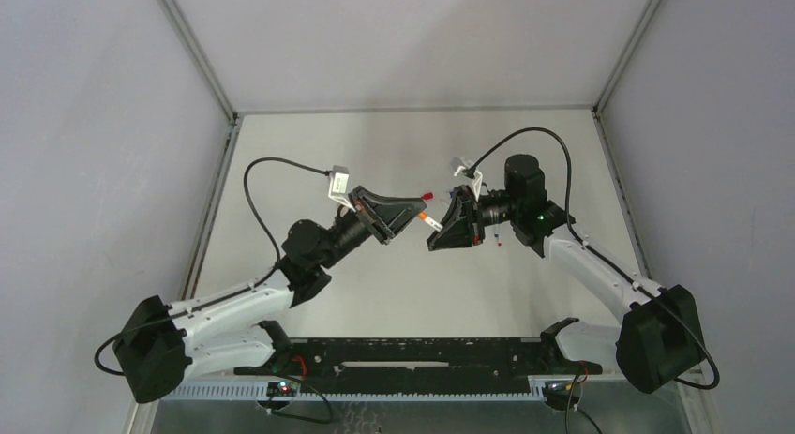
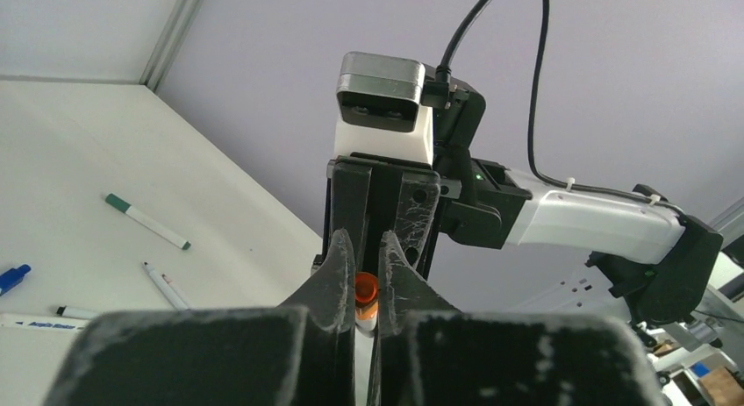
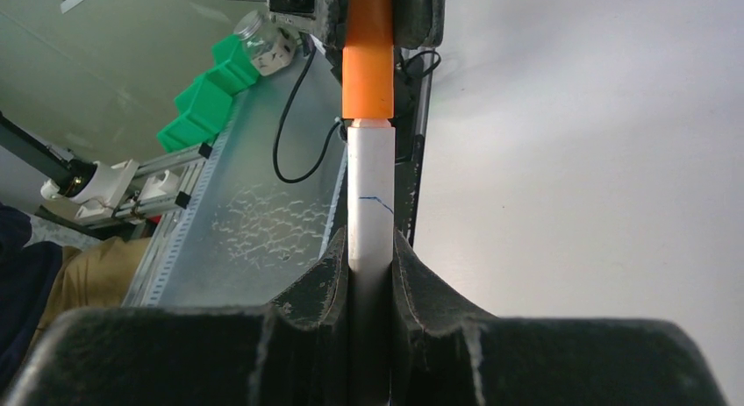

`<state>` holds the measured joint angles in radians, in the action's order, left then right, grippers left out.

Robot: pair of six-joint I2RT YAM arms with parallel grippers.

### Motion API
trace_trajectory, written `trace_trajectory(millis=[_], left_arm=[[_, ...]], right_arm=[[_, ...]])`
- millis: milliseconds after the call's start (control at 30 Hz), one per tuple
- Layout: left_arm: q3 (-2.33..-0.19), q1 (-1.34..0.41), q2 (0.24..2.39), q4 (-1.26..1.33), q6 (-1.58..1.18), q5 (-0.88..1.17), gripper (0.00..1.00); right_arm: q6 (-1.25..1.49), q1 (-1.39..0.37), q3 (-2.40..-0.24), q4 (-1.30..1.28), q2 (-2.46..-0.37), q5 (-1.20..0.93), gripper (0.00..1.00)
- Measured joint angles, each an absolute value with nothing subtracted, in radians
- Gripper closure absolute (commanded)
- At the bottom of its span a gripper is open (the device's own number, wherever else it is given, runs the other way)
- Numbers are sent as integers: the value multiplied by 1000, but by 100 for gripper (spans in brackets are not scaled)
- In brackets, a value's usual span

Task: Insert the pens into the pen caps
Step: Press the pen cap onto the pen.

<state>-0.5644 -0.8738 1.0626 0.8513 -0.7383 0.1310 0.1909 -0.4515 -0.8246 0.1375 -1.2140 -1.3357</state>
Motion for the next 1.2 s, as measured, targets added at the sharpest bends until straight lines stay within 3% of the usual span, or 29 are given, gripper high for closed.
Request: trace_trajectory(millis=[200,500,833,1200], left_arm=[[-564,-876,1079,858,-774,80,100],[-564,-931,1147,825,-912,-185,100],[-633,-985,1150,562,-1090,-419,100],[-741,-997,1237,415,-1113,-462,100]], right_arm=[[152,-451,-845,79,-1214,-1283,100],[54,-456,-847,-35,-1214,-1113,100],[-67,-500,-863,-146,-1214,-900,100],[-72,-495,-863,-215,-1213,-805,100]])
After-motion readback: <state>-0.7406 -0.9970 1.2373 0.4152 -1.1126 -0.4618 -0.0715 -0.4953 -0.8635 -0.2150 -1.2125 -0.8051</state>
